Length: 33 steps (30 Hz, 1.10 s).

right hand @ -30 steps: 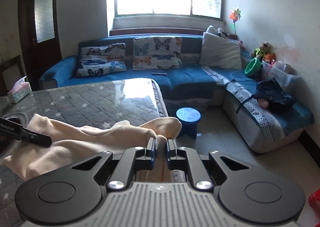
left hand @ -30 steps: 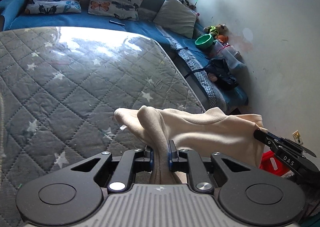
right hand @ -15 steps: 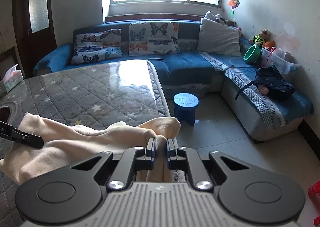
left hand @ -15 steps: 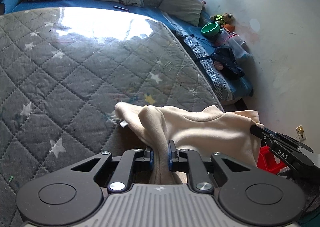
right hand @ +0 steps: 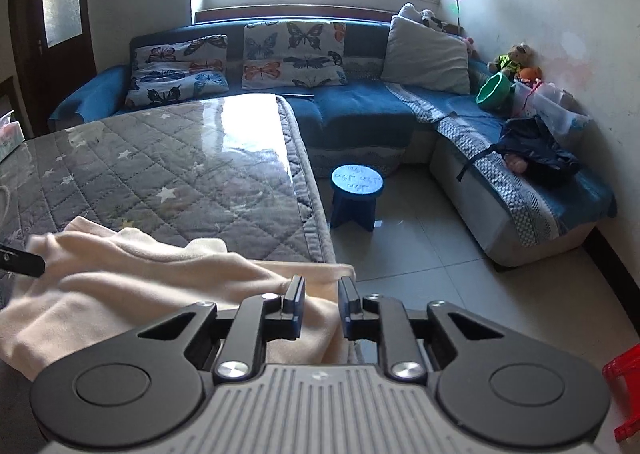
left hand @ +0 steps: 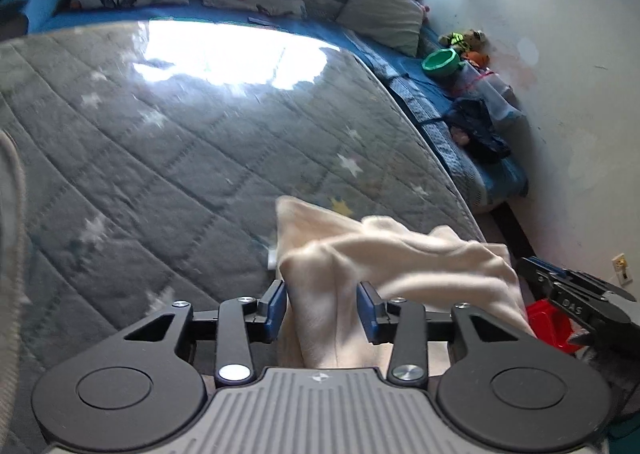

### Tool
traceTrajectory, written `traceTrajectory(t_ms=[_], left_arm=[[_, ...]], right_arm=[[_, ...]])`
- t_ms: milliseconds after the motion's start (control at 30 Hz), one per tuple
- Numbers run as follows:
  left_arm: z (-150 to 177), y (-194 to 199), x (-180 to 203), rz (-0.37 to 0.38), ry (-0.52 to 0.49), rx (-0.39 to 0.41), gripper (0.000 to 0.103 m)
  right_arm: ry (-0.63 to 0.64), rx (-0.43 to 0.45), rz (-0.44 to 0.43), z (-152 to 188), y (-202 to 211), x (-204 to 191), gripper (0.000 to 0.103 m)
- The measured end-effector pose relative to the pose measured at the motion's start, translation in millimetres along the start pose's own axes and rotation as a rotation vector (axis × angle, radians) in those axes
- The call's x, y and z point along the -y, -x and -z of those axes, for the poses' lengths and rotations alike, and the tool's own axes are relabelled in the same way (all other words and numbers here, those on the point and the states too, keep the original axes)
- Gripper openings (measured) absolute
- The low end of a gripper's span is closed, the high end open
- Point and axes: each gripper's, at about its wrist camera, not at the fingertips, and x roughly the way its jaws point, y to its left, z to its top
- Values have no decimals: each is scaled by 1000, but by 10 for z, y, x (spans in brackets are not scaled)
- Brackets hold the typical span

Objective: Fold clothes
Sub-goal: 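Lift the gripped edge with both grippers and fold it over the shirt, then lower the folded edge onto the shirt with both grippers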

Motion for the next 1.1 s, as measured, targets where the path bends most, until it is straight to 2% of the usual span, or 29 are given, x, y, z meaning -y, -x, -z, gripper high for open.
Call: traceTrajectory(t_ms=[100,200,400,567,800,1100], left_arm=[[-22,94,56,20,-27,45,40],[-4,125,188,88,-74,57,38],[130,1,468,222,-163,1,31],[257,-137,557,277,-207,-46,30],[376,-289,472,288,-203,-103,30],[397,-245,437,302,-199,-88,30]], right_arm=[[14,4,-45,-46,-4,-81,17],[30,-1,-105,-102,-60,-220,17],[85,-30,-193,-190,-219,-556,17],[120,-55,-203,-224,-348,-697,17],[117,-52,-192,-224,-477,-736,18],[113,-34,-216,-284,-430,-713,18]])
